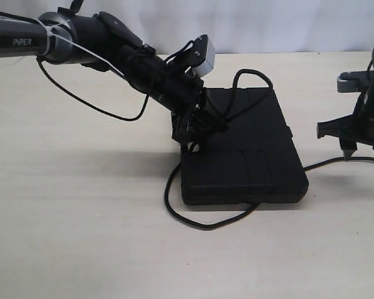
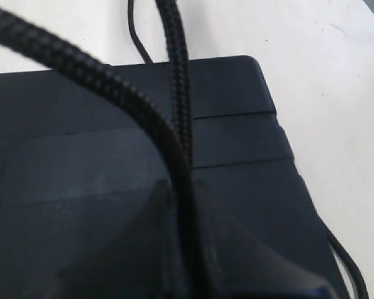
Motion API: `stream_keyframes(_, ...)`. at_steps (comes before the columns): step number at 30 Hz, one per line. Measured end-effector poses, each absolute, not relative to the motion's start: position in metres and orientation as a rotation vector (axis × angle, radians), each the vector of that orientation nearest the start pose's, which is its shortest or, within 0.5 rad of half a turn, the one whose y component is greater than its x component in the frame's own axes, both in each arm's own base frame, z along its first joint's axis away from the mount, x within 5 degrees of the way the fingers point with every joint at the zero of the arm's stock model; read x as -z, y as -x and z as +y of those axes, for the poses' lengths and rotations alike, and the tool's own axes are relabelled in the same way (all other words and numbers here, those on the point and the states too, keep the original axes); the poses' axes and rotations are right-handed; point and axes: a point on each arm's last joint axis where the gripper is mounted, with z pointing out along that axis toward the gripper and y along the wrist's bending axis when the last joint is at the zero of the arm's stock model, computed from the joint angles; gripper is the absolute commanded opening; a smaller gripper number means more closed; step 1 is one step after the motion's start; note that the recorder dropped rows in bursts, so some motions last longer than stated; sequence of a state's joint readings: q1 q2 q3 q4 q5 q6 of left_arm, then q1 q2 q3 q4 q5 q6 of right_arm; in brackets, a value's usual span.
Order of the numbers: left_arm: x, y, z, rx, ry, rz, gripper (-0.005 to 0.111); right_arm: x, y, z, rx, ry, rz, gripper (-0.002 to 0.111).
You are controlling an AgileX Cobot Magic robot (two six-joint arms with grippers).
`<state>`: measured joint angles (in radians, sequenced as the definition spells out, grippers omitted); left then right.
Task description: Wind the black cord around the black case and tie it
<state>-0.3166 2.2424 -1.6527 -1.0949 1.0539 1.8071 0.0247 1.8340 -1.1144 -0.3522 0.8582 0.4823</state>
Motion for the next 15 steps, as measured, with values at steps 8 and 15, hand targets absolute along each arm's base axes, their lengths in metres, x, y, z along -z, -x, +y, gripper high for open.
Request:
stream_keyframes(8,-0.164,-0.409,-0.208,0.891,-1.694,1.672,0.0,-0.144,-0.364,-0.016,0.358,-0.434,2.937,0.051)
stream_keyframes(15,-0.159,-0.41,-0.205,0.843,-1.729,1.697,0.0,-0.138,-0.376,-0.032,0.279,-0.643,2.9,0.051)
